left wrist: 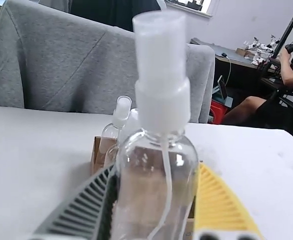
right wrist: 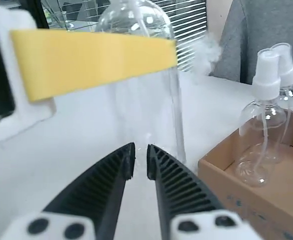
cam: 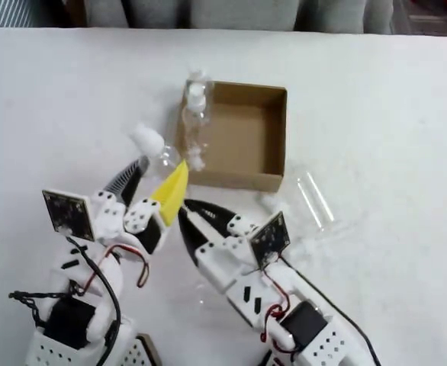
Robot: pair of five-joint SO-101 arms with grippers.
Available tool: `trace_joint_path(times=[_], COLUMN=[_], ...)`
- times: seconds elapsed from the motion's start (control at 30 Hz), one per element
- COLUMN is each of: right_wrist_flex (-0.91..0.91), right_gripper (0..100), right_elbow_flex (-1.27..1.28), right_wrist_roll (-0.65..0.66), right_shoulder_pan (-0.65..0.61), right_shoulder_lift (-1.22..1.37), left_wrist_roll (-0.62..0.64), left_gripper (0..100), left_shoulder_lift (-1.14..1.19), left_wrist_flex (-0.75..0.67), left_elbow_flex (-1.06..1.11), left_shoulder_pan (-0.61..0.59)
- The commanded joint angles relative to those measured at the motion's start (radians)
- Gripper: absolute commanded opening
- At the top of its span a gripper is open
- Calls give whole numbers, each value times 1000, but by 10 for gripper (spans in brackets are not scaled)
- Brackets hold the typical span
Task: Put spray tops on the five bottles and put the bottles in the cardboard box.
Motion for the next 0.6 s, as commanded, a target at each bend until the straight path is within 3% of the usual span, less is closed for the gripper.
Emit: trace_joint_path(times=[0.0,0.13,0.33,0.57], right_wrist_flex=[111,242,257,343], right_gripper=[16,16,16,16], right_elbow_flex=[-14,-14,-8,26], right_wrist_roll=[-9,-12,-12,-5], right_shoulder_pan=[-50,35,166,435], right_shoulder_lift=[-77,-162,-148,-150], left_wrist_roll=[8,8,8,8], left_gripper=[22,22,22,22], left_shoulder_lift=[-25,-25,-24,-22], left_wrist_flex=[-49,-77,-281,-423], left_elbow_flex=[-8,31,141,213], left_shoulder_pan=[65,65,65,65])
